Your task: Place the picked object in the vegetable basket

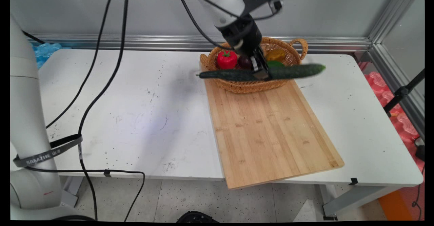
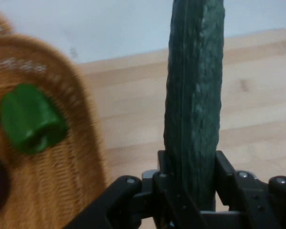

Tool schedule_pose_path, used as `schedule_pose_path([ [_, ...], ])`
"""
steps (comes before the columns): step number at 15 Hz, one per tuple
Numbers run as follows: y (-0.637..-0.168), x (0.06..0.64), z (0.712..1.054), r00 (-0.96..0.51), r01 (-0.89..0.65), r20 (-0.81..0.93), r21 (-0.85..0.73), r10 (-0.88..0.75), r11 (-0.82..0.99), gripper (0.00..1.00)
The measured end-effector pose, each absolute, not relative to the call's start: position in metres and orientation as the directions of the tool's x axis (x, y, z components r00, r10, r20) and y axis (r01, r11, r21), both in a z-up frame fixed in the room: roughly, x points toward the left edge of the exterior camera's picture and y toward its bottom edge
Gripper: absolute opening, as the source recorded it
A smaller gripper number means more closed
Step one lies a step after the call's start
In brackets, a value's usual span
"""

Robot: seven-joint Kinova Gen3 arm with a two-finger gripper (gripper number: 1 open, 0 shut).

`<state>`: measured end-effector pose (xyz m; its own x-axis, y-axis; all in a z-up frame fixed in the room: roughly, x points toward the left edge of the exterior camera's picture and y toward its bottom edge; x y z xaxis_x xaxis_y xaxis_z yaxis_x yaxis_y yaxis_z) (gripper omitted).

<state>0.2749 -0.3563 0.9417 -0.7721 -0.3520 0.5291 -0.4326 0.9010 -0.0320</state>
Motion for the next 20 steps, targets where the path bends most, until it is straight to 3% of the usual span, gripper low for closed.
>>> schedule_pose_path([
  [11, -0.377, 0.293, 0.955, -0.577, -0.741, 0.542, -0.033, -0.611, 0.670, 0.00],
  [20, -0.421, 0.285, 0.930, -0.543, -0.781, 0.567, -0.069, -0.619, 0.621, 0.00],
])
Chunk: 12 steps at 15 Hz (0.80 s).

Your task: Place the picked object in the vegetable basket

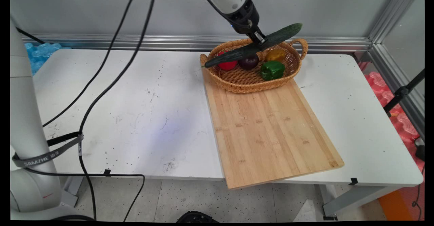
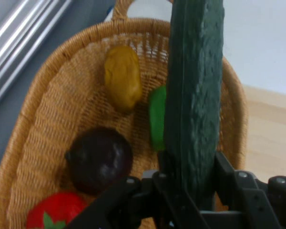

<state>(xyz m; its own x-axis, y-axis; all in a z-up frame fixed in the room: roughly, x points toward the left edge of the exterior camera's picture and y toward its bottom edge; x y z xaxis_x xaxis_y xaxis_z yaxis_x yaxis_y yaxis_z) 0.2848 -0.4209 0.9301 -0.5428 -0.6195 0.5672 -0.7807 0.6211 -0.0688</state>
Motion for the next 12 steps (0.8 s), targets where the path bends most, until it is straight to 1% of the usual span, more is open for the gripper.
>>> schedule_pose_path([
  [7, -0.463, 0.276, 0.901, -0.542, -0.778, 0.593, -0.086, -0.595, 0.622, 0.00],
  [12, -0.489, 0.273, 0.876, -0.501, -0.805, 0.608, -0.067, -0.615, 0.590, 0.00],
])
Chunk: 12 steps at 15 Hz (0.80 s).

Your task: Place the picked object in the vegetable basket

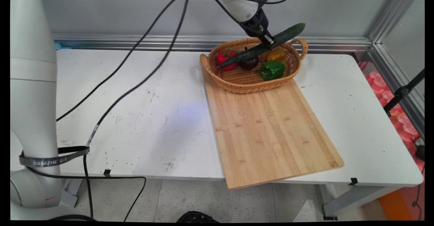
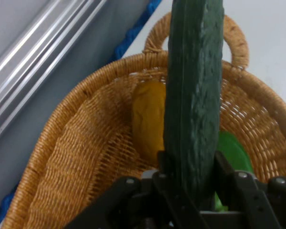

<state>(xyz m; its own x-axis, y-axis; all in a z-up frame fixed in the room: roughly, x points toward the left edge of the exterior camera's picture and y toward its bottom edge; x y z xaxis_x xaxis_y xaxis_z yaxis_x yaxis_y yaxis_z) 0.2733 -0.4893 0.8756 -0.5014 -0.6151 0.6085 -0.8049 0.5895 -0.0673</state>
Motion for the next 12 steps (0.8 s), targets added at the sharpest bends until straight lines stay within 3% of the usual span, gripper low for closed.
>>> schedule_pose_path([
  [12, -0.503, 0.278, 0.818, -0.360, -0.868, 0.635, 0.040, -0.683, 0.495, 0.00],
])
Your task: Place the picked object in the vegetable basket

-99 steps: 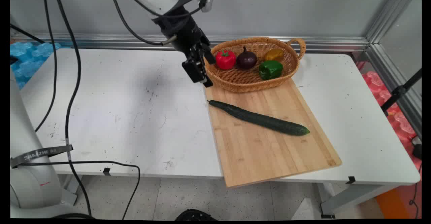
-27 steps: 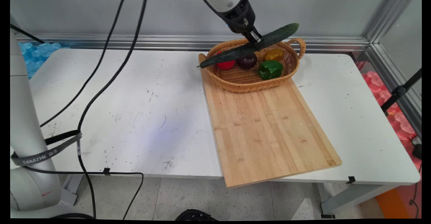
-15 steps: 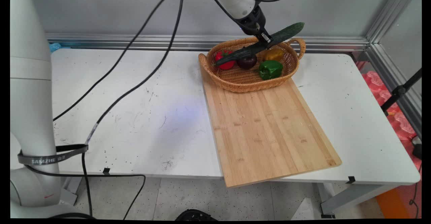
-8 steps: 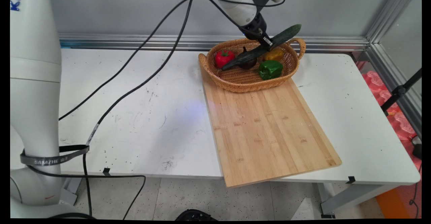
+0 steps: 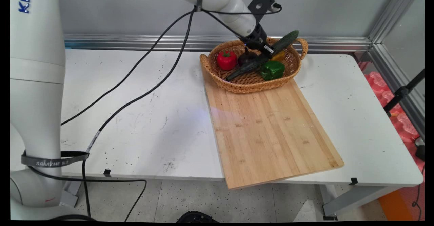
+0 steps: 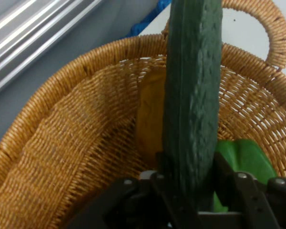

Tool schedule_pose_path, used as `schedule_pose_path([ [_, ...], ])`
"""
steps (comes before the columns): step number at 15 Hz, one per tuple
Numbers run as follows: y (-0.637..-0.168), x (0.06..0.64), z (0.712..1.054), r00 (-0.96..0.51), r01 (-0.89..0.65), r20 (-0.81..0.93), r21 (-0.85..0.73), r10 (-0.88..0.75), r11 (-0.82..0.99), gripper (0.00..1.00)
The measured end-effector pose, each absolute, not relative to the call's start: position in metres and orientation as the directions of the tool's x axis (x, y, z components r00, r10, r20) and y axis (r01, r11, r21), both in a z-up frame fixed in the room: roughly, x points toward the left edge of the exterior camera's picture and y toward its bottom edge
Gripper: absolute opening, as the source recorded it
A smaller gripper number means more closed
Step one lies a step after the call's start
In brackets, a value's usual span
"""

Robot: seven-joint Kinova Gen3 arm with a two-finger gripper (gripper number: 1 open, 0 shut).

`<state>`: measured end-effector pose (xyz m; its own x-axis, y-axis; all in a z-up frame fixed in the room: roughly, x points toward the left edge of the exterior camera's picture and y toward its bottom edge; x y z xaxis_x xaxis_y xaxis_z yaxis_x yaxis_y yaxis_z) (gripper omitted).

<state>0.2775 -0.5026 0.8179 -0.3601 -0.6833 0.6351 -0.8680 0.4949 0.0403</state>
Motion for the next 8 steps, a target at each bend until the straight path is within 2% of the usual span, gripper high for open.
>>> schedule_pose_path([
  [1, -0.5019, 0.2783, 0.8148, -0.353, -0.870, 0.638, 0.046, -0.685, 0.491, 0.00],
  [2, -0.5011, 0.2794, 0.8125, -0.348, -0.871, 0.639, 0.049, -0.686, 0.488, 1.00],
  [8, -0.4962, 0.2859, 0.8063, -0.339, -0.869, 0.649, 0.060, -0.681, 0.491, 1.00],
])
